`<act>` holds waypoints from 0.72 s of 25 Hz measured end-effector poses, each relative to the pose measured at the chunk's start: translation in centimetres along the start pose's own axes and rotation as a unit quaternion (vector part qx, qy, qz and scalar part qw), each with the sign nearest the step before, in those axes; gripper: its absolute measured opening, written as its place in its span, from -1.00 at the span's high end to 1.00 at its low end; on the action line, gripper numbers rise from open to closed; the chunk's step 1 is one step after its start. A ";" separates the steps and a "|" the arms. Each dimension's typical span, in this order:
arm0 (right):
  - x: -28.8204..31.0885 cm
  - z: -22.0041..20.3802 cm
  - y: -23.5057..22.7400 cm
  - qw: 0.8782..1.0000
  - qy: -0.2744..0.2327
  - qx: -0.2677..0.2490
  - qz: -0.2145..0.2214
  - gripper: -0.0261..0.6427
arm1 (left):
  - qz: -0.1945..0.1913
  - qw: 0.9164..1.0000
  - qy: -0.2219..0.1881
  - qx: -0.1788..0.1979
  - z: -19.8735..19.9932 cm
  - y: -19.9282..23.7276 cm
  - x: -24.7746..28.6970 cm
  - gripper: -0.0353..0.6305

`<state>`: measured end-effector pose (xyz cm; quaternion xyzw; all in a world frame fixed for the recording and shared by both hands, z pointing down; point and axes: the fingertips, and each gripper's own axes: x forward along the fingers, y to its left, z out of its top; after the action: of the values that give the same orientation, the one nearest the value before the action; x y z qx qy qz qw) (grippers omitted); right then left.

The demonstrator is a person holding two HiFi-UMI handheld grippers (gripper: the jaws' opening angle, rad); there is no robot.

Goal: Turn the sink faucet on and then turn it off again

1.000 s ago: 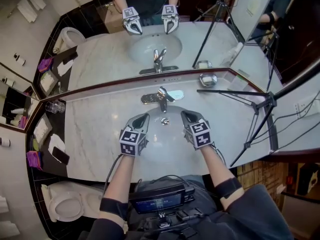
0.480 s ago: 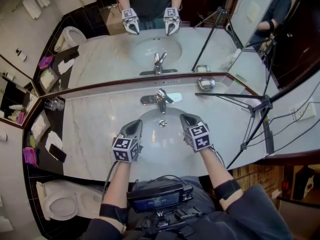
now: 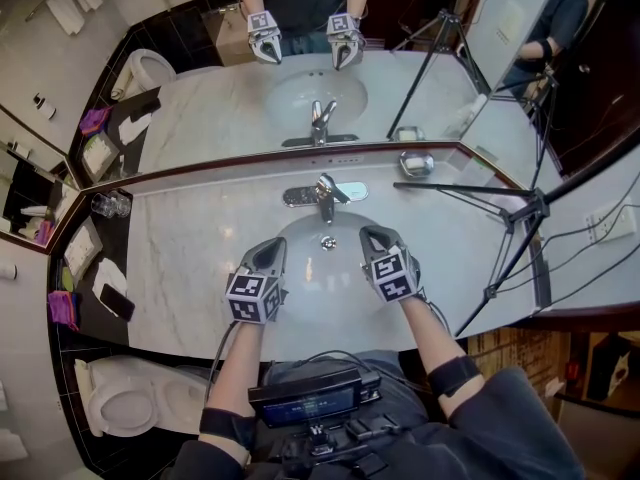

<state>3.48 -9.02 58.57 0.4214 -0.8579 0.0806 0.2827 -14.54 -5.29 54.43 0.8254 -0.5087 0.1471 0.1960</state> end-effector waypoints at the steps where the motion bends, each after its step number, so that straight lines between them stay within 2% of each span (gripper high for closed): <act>1: 0.3 -0.3 -0.1 1.000 0.007 -0.029 -0.008 0.85 | 0.000 1.000 0.002 -0.001 -0.1 0.0 0.1 0.89; 4: 1.9 -1.3 -0.1 0.990 0.029 -0.138 -0.018 0.74 | 0.001 1.000 0.007 -0.005 -0.5 0.1 0.4 0.89; 5: 2.4 -1.4 0.0 0.984 0.036 -0.174 -0.018 0.63 | 0.001 1.000 0.008 -0.006 -0.6 0.1 0.5 0.89; 7: 3.3 -1.5 -0.1 0.971 0.048 -0.234 -0.017 0.61 | 0.001 1.000 0.011 -0.006 -0.8 0.1 0.7 0.89; 13: 6.3 -1.5 -0.6 0.933 0.068 -0.353 -0.020 0.35 | -0.003 1.000 0.015 0.002 -1.2 0.2 1.5 0.89; 18: 8.9 -1.5 -1.1 0.891 0.078 -0.447 -0.027 0.28 | 0.000 1.000 0.019 0.000 -1.5 0.7 2.0 0.89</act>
<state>0.68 -15.17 64.64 0.2659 -0.7666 -0.2870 0.5092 -14.34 -6.38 56.74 0.8225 -0.5045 0.1628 0.2061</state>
